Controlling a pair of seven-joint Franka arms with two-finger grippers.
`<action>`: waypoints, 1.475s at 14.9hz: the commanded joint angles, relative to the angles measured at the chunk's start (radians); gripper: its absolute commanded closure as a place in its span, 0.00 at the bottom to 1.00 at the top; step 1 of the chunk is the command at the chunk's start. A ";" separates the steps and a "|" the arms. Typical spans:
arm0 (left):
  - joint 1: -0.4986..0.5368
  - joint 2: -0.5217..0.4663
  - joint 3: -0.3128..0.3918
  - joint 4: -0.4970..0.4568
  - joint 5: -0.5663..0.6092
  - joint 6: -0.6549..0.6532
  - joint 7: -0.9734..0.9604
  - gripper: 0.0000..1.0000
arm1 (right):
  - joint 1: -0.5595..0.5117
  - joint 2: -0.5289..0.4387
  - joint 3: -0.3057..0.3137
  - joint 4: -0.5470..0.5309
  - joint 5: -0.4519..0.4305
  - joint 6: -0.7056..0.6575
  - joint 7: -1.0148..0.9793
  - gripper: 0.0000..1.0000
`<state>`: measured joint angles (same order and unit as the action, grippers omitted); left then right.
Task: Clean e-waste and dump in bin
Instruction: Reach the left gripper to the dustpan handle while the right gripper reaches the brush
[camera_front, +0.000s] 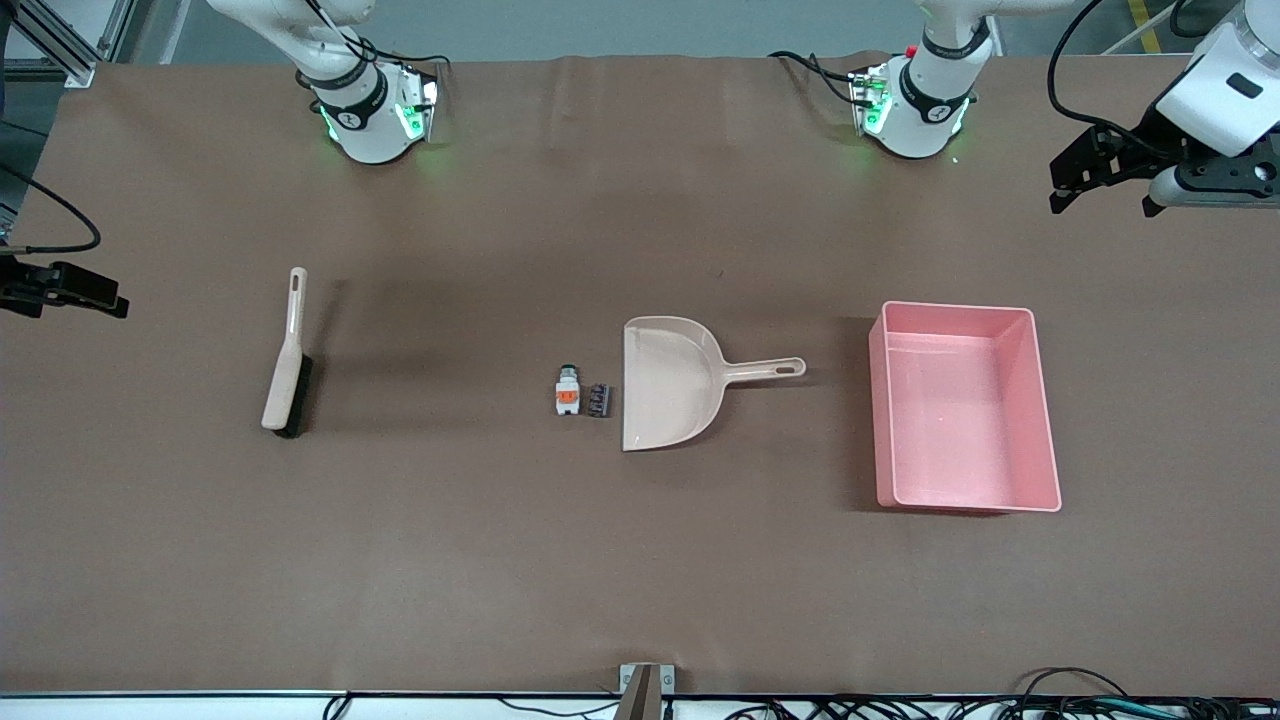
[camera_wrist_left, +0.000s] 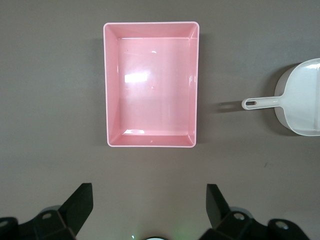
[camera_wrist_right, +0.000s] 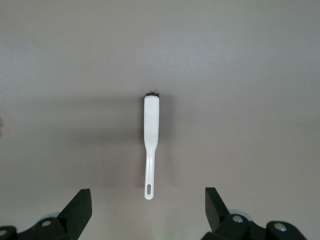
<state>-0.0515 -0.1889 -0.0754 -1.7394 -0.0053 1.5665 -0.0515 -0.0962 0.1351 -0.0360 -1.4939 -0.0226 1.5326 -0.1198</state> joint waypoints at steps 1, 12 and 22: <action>-0.010 0.013 0.005 0.024 0.018 -0.002 -0.014 0.00 | -0.002 0.006 0.005 0.012 0.000 0.001 0.005 0.00; -0.011 0.166 -0.006 0.034 0.022 0.168 0.042 0.00 | -0.005 0.006 0.005 0.006 0.001 0.003 0.003 0.00; -0.056 0.414 -0.164 0.031 0.195 0.322 0.351 0.00 | -0.005 0.034 0.007 -0.091 0.009 0.141 0.003 0.00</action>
<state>-0.0801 0.2061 -0.1909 -1.7191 0.1010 1.8754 0.2849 -0.0959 0.1629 -0.0344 -1.5367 -0.0203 1.6267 -0.1198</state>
